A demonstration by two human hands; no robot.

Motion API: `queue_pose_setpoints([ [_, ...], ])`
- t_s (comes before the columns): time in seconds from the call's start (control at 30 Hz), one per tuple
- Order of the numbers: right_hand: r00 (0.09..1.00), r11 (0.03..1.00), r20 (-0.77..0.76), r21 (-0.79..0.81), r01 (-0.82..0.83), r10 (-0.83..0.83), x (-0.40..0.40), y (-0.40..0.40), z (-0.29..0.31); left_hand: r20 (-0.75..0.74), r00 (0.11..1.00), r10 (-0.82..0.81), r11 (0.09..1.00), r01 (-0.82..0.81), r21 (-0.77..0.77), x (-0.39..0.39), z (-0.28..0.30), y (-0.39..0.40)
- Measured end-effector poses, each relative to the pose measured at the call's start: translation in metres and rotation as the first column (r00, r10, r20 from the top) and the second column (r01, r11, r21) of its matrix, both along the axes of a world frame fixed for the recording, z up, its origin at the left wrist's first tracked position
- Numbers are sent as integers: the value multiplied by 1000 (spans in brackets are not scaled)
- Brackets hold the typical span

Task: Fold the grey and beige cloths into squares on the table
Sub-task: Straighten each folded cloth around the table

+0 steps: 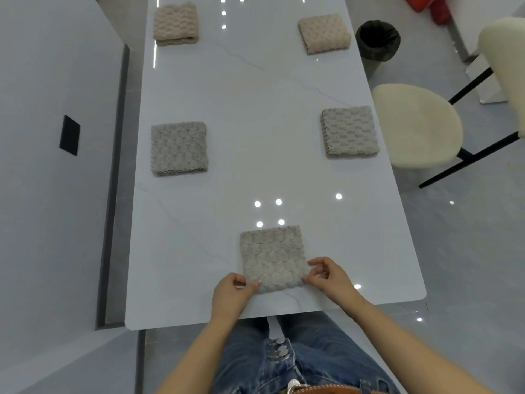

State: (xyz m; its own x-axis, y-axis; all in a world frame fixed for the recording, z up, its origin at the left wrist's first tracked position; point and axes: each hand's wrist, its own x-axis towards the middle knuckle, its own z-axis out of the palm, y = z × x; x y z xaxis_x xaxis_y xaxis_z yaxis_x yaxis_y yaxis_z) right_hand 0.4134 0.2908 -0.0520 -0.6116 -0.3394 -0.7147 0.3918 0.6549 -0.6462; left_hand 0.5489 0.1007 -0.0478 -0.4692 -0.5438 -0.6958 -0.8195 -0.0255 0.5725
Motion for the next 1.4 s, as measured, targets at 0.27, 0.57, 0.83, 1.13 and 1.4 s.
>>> queue_pose_setpoints([
  [0.27,996,998,-62,29,-63,65,7,-2,-6,4,999,38,997,-38,-72,1,-3,1],
  [0.57,990,996,-111,39,-84,88,14,-3,-5,-4,994,110,992,-110,-56,1,3,3],
  [0.83,843,911,-367,279,-304,394,16,-26,36,-88,958,-274,894,220,-389,3,20,-51],
  [1.13,715,850,-487,430,-304,502,87,-134,64,-54,646,-762,545,593,-593,25,36,-180],
  [1.4,720,857,-522,473,-202,458,131,-185,65,232,404,-885,129,691,-711,36,52,-239],
])
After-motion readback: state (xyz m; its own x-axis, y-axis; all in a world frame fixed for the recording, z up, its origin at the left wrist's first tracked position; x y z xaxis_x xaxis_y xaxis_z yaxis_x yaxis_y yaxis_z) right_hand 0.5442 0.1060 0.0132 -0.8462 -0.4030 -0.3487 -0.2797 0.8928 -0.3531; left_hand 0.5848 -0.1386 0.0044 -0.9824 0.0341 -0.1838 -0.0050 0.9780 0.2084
